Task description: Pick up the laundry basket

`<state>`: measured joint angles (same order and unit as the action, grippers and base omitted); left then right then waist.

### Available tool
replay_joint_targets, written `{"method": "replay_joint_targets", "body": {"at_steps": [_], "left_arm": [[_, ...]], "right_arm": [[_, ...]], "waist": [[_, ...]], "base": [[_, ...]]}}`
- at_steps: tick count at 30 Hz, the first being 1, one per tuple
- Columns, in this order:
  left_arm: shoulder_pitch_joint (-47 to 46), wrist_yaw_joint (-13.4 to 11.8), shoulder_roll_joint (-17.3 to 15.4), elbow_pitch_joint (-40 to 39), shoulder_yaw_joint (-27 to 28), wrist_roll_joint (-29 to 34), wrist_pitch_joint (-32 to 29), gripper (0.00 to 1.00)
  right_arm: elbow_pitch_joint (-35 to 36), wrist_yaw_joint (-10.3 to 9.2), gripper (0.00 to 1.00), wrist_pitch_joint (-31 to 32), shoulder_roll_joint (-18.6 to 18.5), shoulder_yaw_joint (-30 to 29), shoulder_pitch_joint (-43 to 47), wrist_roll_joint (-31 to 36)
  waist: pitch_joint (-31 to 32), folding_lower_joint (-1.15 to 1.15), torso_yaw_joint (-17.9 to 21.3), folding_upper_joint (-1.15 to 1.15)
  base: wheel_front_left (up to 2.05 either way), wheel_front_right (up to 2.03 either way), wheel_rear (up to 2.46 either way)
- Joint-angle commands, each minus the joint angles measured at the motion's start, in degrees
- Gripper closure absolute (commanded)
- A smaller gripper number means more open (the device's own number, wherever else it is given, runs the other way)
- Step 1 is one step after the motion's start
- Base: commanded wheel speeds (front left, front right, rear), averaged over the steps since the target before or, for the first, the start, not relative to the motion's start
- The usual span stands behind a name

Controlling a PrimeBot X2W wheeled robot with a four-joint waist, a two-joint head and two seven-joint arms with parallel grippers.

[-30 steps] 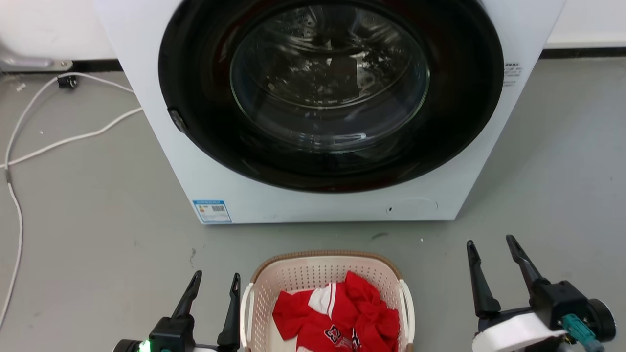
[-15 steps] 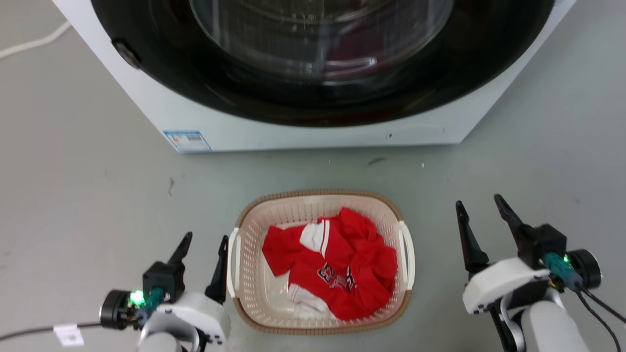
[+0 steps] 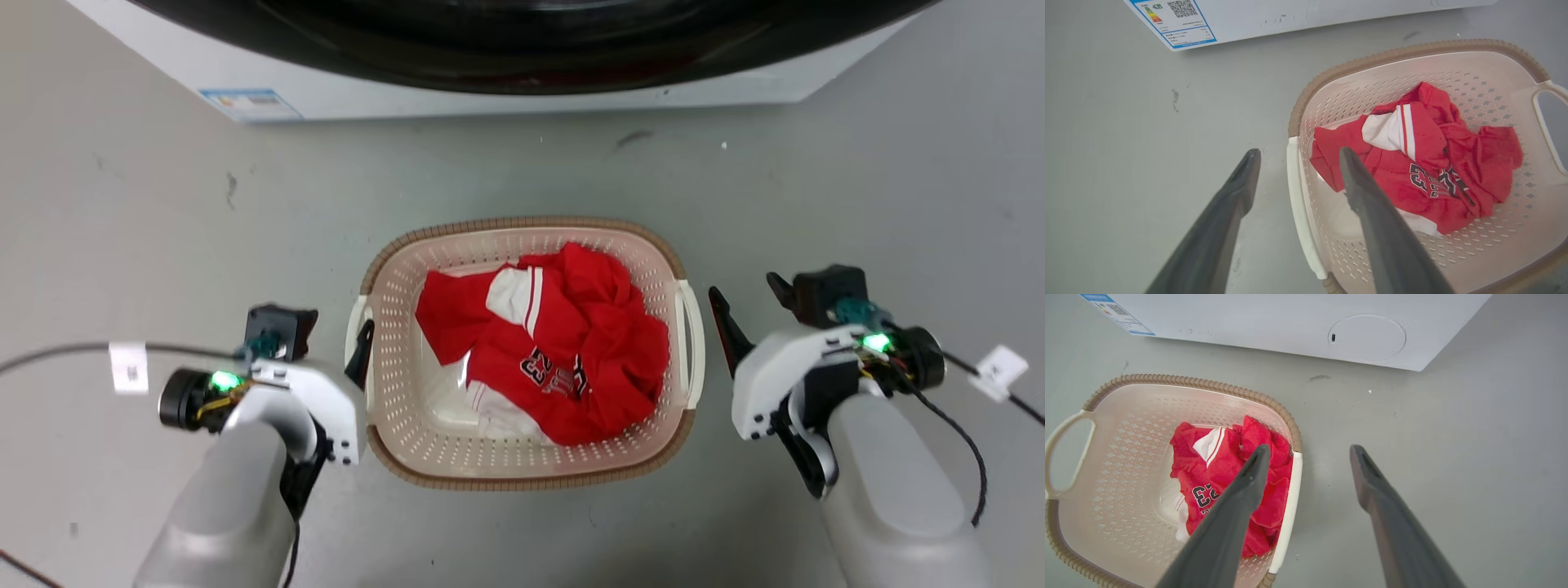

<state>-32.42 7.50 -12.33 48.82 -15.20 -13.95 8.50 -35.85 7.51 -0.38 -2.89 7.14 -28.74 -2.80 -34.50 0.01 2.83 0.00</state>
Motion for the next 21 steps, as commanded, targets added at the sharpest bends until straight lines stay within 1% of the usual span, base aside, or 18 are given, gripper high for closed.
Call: {"method": "replay_joint_targets", "body": {"at_steps": [1, 5, 10, 13, 15, 21], "left_arm": [[-1.9, -0.1, -0.8, 0.9, -1.8, -1.6, -1.1, 0.00], [-5.9, -0.1, -2.6, 3.2, -8.8, -7.5, -5.4, 0.00], [-9.2, -0.1, -5.0, 3.9, -16.9, -14.7, -11.1, 0.00], [-10.7, -0.1, -6.5, 3.4, -20.7, -18.4, -12.8, 0.00], [-11.7, -0.1, -7.5, 3.2, -23.2, -20.5, -13.9, 0.00], [-14.8, -0.1, -9.8, 3.1, -29.2, -25.9, -16.0, 0.00]], "right_arm": [[-1.6, -0.04, 0.00, 1.0, 0.0, 0.6, -2.5, -0.4], [-6.9, -0.04, 0.00, 4.2, 0.0, 3.4, -7.0, -2.4], [-13.8, -0.04, 0.00, 8.4, 0.0, 6.7, -12.0, -5.8], [-17.4, -0.04, 0.00, 9.5, 0.0, 7.0, -14.3, -6.6], [-19.1, -0.04, 0.00, 10.1, 0.0, 8.3, -15.6, -7.3], [-23.5, -0.04, 0.00, 12.0, 0.0, 11.5, -18.9, -12.0]], "waist": [[-2.8, -0.01, 0.0, 0.00], [-5.3, -0.01, 0.0, 0.00], [-7.3, -0.01, -0.1, 0.00], [-8.2, -0.01, -0.1, 0.00], [-8.8, -0.01, -0.2, 0.00], [-10.8, -0.01, -0.4, 0.00]], "base": [[0.00, 0.00, 0.00], [0.00, 0.00, 0.00], [0.00, 0.00, 0.00], [0.00, 0.00, 0.00], [0.00, 0.00, 0.00], [0.00, 0.00, 0.00]]}}
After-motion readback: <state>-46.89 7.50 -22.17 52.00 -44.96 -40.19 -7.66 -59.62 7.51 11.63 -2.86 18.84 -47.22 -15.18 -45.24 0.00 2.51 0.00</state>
